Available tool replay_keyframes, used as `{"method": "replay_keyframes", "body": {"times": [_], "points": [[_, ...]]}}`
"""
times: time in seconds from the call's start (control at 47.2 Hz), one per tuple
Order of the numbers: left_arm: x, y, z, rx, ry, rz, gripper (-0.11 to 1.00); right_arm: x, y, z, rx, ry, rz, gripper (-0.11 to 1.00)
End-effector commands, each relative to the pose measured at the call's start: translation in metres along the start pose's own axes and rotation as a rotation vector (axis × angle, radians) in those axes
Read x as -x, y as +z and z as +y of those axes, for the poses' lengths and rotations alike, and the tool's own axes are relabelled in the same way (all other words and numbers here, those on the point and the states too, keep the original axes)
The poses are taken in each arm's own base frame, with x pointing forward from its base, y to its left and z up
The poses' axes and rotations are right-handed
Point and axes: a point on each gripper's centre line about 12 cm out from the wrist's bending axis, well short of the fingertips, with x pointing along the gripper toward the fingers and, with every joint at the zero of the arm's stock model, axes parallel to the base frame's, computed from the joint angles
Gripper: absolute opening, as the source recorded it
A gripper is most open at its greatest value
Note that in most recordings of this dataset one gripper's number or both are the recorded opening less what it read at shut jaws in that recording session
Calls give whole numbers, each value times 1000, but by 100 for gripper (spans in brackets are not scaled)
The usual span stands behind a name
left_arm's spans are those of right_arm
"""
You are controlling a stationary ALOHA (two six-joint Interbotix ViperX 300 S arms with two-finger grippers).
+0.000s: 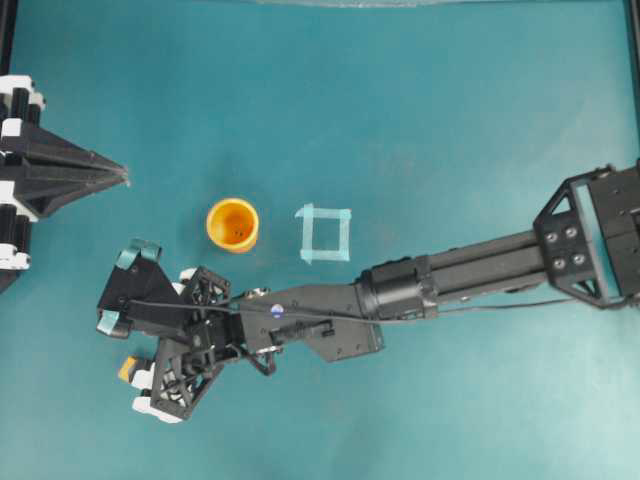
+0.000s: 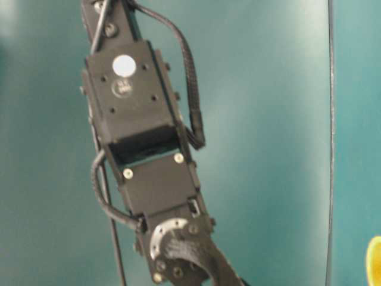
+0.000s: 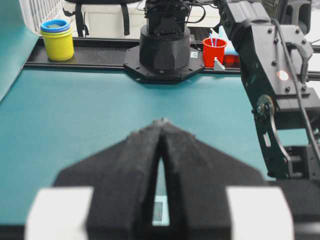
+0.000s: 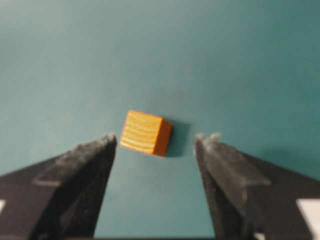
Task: Move the block toward the cup with right arm.
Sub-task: 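Lower the open right gripper around the orange cube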
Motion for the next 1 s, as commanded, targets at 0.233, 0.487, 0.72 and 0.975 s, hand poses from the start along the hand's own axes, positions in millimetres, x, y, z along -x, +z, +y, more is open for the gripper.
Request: {"method": "replay_keyframes", "body": {"times": [0.233,0.487,0.72,0.975], "points": [[-2,11,1,-2,3,-28,1,9,21,23,-4,21,-85,64],[-2,11,1,-2,3,-28,1,-1,11,33,10,33,-75,64],[-2,11,1,-2,3,-26,1,-11,4,31,36,28,-80,64],[-2,11,1,0,3,-28,1,-21,-2,26,81,4,-83,64]]}}
